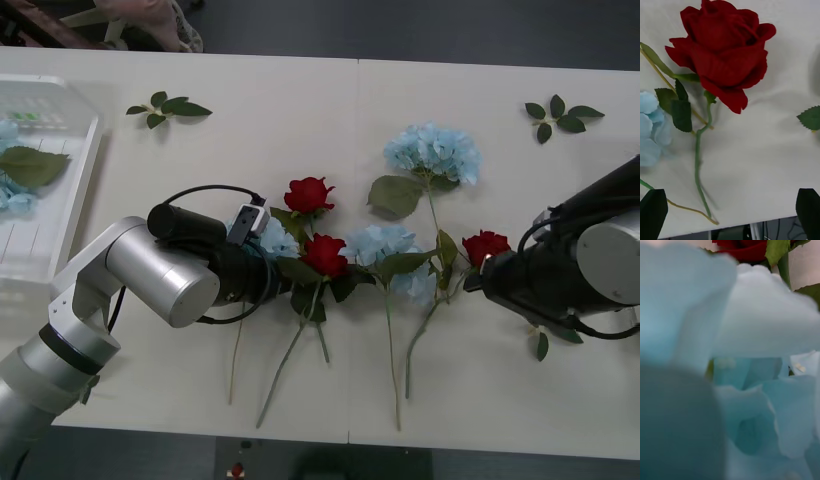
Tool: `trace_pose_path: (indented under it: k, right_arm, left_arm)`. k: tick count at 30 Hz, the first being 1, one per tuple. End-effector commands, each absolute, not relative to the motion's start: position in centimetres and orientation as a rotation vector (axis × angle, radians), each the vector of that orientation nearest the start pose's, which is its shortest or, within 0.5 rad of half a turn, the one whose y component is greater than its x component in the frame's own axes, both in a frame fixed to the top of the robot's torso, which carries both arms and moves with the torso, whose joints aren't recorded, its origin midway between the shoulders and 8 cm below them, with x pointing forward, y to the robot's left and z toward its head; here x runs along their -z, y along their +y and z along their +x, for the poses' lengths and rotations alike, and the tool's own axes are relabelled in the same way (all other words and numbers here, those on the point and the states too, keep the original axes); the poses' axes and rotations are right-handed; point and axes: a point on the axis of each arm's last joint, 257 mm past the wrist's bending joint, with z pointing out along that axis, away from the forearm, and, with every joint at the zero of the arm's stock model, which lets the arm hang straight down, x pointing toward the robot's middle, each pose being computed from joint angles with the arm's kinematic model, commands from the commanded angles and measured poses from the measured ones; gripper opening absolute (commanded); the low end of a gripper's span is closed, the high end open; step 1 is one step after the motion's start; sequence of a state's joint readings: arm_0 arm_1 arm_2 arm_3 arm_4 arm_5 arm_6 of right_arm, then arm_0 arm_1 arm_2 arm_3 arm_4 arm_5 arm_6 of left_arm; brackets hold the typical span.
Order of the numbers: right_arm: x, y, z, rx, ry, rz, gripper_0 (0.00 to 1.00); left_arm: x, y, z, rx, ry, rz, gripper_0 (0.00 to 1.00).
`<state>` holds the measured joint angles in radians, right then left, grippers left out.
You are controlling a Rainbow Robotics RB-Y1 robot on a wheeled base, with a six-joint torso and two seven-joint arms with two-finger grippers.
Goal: Put the red flowers into the right box and the blue flowers into the left box
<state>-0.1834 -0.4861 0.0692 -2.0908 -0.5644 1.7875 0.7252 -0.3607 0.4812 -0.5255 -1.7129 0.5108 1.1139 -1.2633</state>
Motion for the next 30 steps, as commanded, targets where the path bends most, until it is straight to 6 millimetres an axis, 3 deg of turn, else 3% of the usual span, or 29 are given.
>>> trace_pose_path:
  k: [1,2,3,4,14,21,26,29,30]
  right_arm:
    - [27.5,-23.0,40.3,-0.262,2.682,0.729,1.00]
    - [27.9,-22.8,40.7,-0.245,2.675,0.736,1.00]
    - [28.4,-22.8,41.2,-0.225,2.669,0.742,1.00]
    - [28.7,-22.8,41.5,-0.215,2.666,0.744,1.00]
    - [32.9,-22.6,45.3,-0.065,2.645,0.751,1.00]
    - [34.4,-22.0,45.8,-0.042,2.657,0.722,1.00]
    - [34.5,-21.6,45.5,-0.050,2.673,0.704,1.00]
    - [34.7,-21.2,45.3,-0.060,2.684,0.699,1.00]
    - [34.7,-21.2,45.3,-0.060,2.684,0.699,1.00]
  left_arm:
    - [31.8,10.0,47.7,0.304,2.461,0.408,0.31]
    - [31.7,10.0,47.7,0.306,2.458,0.405,0.12]
    - [31.7,9.9,47.7,0.308,2.457,0.403,0.03]
    - [31.7,10.0,47.7,0.307,2.459,0.402,0.02]
    - [31.3,11.1,48.7,0.241,2.433,0.414,0.00]
    - [29.0,13.2,49.9,0.194,2.387,0.407,0.00]
    - [24.6,16.0,50.2,0.131,2.371,0.412,0.00]
    - [18.9,18.9,49.1,0.103,2.393,0.393,0.00]
    - [18.3,19.2,49.0,0.096,2.396,0.392,0.00]
